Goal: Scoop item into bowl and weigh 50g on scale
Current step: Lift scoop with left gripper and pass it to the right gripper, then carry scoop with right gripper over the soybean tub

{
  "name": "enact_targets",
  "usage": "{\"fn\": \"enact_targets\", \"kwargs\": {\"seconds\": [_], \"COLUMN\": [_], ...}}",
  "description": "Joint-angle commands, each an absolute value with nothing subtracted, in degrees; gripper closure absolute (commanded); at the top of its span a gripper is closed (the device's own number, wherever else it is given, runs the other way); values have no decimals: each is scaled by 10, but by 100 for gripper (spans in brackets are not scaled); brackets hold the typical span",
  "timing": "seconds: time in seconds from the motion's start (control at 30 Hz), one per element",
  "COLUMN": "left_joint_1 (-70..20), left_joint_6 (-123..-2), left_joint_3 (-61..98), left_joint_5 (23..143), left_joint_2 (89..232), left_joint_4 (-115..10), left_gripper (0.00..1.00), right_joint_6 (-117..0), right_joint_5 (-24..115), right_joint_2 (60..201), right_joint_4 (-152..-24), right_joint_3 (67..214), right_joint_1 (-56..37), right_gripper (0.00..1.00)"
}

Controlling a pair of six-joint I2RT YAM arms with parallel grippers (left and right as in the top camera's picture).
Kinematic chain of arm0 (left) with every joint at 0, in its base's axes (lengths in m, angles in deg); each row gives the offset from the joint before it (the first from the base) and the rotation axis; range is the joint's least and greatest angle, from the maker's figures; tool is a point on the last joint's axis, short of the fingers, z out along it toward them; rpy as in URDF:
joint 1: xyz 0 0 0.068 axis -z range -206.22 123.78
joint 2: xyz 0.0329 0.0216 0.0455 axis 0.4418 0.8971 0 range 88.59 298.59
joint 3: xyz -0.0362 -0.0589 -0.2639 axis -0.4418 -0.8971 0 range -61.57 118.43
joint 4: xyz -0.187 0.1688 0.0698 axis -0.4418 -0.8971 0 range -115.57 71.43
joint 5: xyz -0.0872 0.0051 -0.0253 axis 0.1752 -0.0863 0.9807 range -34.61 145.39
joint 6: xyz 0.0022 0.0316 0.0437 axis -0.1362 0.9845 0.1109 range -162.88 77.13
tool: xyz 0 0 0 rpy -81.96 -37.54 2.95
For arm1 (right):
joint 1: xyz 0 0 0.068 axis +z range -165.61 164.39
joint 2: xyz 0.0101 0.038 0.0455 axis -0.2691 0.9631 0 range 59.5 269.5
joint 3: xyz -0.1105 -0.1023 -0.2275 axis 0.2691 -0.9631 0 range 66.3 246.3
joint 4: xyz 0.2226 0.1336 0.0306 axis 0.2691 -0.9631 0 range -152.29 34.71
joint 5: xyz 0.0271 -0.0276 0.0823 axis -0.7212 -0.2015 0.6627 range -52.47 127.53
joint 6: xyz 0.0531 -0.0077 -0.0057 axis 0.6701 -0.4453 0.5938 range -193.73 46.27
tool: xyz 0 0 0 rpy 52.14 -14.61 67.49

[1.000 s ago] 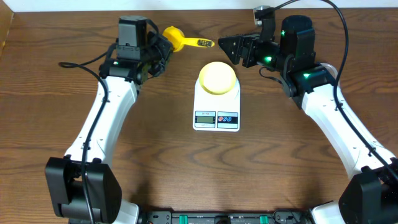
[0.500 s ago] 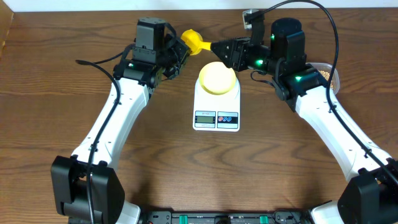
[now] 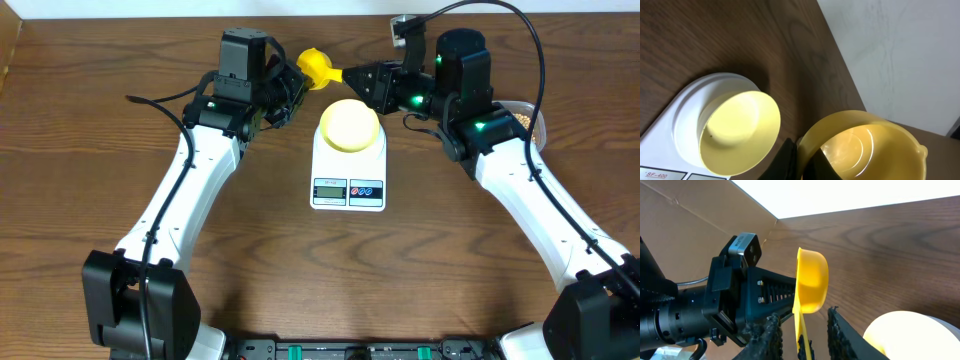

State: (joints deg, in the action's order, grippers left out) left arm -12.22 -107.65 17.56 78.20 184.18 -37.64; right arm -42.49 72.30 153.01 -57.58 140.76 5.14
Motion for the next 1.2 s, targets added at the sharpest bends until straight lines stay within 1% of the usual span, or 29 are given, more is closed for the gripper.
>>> {"fn": "enact_targets", "kwargs": {"seconds": [0.0,0.17,0.33,0.37,0.43,0.47,0.5,0.53,0.6,0.67,0.73,0.8,0.93,1.0,1.03,1.17], "left_joint_1": [-123,-123,-123,-123,-123,-123,-123,-123,-124,-129,-133,-141,-156,-159,-159,-150], "left_joint_6": [-1083,-1083,-1083,-1083,-1083,-1083,-1083,-1083,-1082,-1053,-1024,-976,-845,-779,-739,-647], "left_joint_3": [176,176,176,176,176,176,176,176,176,176,176,176,176,176,176,177], "left_joint_5": [794,794,794,794,794,794,794,792,780,766,764,763,764,769,776,781], "left_joint_2": [1844,1844,1844,1844,1844,1844,1844,1844,1844,1844,1844,1844,1844,1842,1839,1813], "left_joint_4": [-375,-375,-375,-375,-375,-374,-373,-372,-372,-371,-369,-364,-352,-354,-359,-388], "left_gripper": [92,92,92,85,64,51,42,36,30,25,25,25,26,30,34,37], "right_joint_6": [-424,-424,-424,-424,-425,-425,-425,-425,-425,-425,-425,-425,-436,-440,-447,-465], "right_joint_5": [726,726,726,726,726,724,719,715,700,674,666,664,706,726,740,776], "right_joint_2": [1533,1533,1533,1533,1533,1533,1533,1533,1533,1533,1533,1533,1533,1531,1530,1527], "right_joint_4": [-577,-577,-577,-578,-579,-579,-579,-581,-586,-614,-633,-657,-668,-669,-670,-683], "right_joint_3": [1418,1418,1418,1418,1418,1418,1418,1418,1418,1418,1418,1418,1418,1418,1418,1419], "right_joint_1": [55,55,55,55,55,54,53,51,43,19,0,-39,-123,-156,-173,-229], "right_gripper": [74,84,99,99,99,99,99,99,99,99,99,99,99,99,99,99]}}
